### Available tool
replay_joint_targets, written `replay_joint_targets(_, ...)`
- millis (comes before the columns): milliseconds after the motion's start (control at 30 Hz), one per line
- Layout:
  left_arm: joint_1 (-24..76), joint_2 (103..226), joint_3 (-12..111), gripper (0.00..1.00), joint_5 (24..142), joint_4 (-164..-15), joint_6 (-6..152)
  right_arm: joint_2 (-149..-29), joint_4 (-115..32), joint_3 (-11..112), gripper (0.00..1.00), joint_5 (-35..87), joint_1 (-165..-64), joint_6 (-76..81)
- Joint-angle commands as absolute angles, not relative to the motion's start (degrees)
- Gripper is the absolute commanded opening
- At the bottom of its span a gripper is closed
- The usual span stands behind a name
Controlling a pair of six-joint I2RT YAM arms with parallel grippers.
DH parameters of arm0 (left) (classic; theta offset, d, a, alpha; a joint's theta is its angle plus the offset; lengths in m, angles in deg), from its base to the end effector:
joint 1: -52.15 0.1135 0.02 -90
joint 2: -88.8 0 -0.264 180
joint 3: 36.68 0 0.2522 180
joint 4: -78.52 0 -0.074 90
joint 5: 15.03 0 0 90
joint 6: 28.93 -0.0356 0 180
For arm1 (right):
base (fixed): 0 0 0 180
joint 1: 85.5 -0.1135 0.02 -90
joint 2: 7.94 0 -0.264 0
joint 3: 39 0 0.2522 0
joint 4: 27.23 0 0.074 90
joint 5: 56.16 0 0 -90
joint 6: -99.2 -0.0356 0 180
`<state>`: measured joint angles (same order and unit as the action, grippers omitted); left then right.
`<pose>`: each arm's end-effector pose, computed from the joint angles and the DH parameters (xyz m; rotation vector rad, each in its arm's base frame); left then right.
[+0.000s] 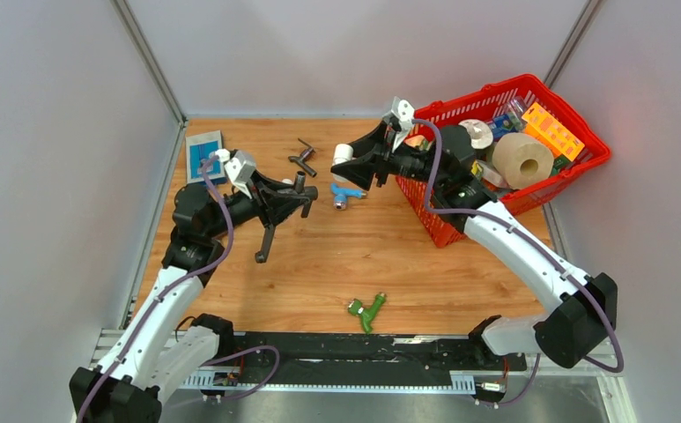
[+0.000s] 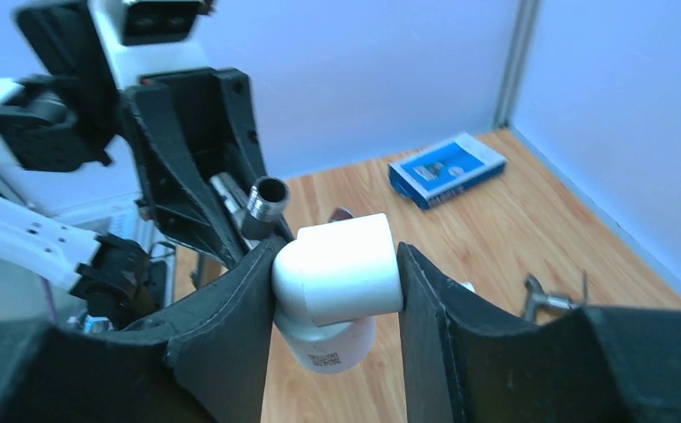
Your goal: Install the water faucets
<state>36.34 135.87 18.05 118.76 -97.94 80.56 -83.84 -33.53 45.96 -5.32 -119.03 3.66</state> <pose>0.1757 -0.0754 0.3476 0.5927 1.5033 -1.0515 0.2429 0.1879 0.4142 -0.9232 1.3452 1.0487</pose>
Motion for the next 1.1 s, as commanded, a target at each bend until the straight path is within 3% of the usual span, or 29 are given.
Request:
replay_joint_targets(0, 34.75, 138.01, 19.53, 0.0, 124.45, -116.27, 89.9, -84.49, -3.77, 42.71, 0.0, -13.97, -118.1, -9.67)
replay_joint_targets(433, 27.72, 141.18, 21.81, 0.0, 127.43, -121.2, 86.65, -91.43, 28.87, 41.81, 0.0, -15.55, -118.8, -34.38)
replay_joint_targets(767, 27.54, 143.29, 20.76, 0.0, 131.39, -131.31, 89.38, -94.08, 31.96, 44.28, 0.0, -24.08, -119.68, -41.25)
replay_joint_targets(1067, 27.37, 144.43, 20.67, 0.0, 135.52, -138.69, 92.54, -95.04, 33.53, 44.63, 0.0, -24.7, -120.03, -43.97)
